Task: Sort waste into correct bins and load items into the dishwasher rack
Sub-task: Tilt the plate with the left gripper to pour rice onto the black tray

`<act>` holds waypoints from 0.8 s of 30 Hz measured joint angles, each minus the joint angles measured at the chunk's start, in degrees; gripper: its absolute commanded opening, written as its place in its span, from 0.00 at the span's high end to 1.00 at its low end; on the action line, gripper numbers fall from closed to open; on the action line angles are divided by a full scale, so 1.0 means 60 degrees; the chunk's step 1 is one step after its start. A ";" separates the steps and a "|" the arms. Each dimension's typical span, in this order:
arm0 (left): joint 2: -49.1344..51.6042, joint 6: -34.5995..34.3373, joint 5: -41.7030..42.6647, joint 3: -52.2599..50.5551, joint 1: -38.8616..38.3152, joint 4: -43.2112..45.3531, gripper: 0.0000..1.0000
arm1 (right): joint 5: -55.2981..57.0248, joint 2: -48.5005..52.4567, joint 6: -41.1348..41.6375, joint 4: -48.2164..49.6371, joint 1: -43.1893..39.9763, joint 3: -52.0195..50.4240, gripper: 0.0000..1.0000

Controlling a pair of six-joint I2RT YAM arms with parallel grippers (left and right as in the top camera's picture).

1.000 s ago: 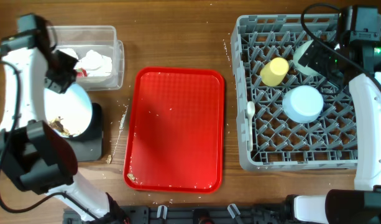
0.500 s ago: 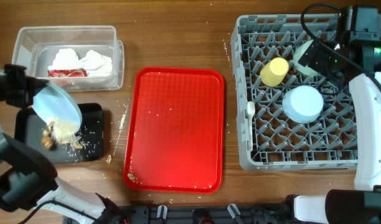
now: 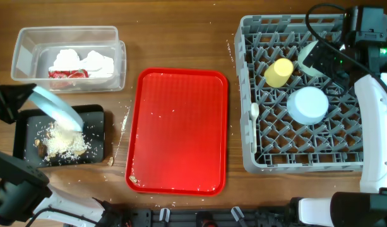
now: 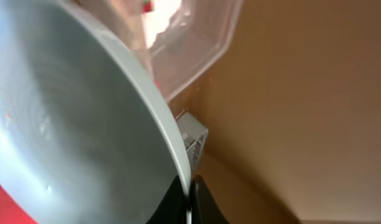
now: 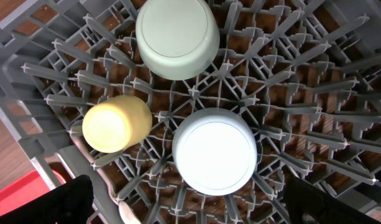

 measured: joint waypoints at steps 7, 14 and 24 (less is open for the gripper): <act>-0.0036 0.0605 0.0488 -0.0004 0.0372 0.0372 0.96 | 0.0000 0.0000 0.0000 0.0004 0.0000 0.0000 0.00; -0.0055 0.0703 0.0528 -0.0280 0.0561 0.0098 0.96 | 0.0000 0.0000 0.0000 0.0000 0.0000 0.0000 0.00; -0.0084 0.1067 0.0860 -0.0361 0.0641 -0.0317 0.96 | 0.0000 0.0000 0.0000 0.0000 0.0000 0.0000 0.00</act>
